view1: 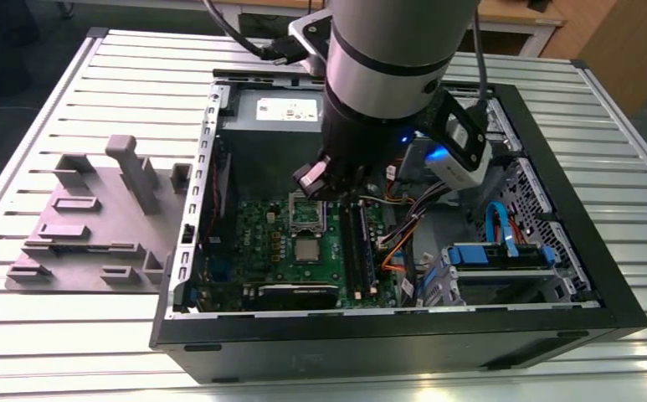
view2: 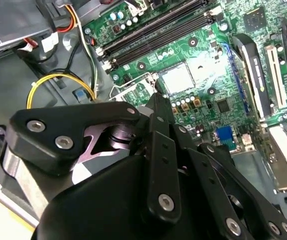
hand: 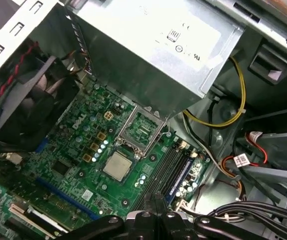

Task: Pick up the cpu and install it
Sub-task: 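Close the cpu cover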

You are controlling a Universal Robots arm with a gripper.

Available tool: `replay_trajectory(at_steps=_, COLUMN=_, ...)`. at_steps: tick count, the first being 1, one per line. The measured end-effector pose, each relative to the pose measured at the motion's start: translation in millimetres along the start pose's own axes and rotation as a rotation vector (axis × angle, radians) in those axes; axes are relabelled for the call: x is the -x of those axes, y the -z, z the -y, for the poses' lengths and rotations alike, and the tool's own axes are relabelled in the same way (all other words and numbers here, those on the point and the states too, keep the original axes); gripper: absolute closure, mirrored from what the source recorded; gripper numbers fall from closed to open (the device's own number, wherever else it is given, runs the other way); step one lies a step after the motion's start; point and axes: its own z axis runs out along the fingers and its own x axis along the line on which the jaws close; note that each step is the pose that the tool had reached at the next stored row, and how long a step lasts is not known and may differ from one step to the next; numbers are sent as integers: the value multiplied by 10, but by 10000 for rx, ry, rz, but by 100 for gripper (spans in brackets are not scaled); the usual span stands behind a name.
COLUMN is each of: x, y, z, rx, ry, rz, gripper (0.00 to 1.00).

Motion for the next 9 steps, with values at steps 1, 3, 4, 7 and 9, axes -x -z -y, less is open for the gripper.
replay_trajectory(at_steps=1, x=1, y=-19, z=4, rx=2, ry=0, rz=2, gripper=90)
replay_trajectory(at_steps=3, x=9, y=-55, z=17, rx=9, ry=-16, rz=10, gripper=90)
replay_trajectory(at_steps=4, x=13, y=-73, z=24, rx=8, ry=-63, rz=20, gripper=90)
replay_trajectory(at_steps=7, x=8, y=-122, z=31, rx=-39, ry=-502, rz=86, gripper=90)
replay_trajectory(at_steps=9, x=4, y=-154, z=36, rx=-76, ry=-840, rz=138, gripper=90)
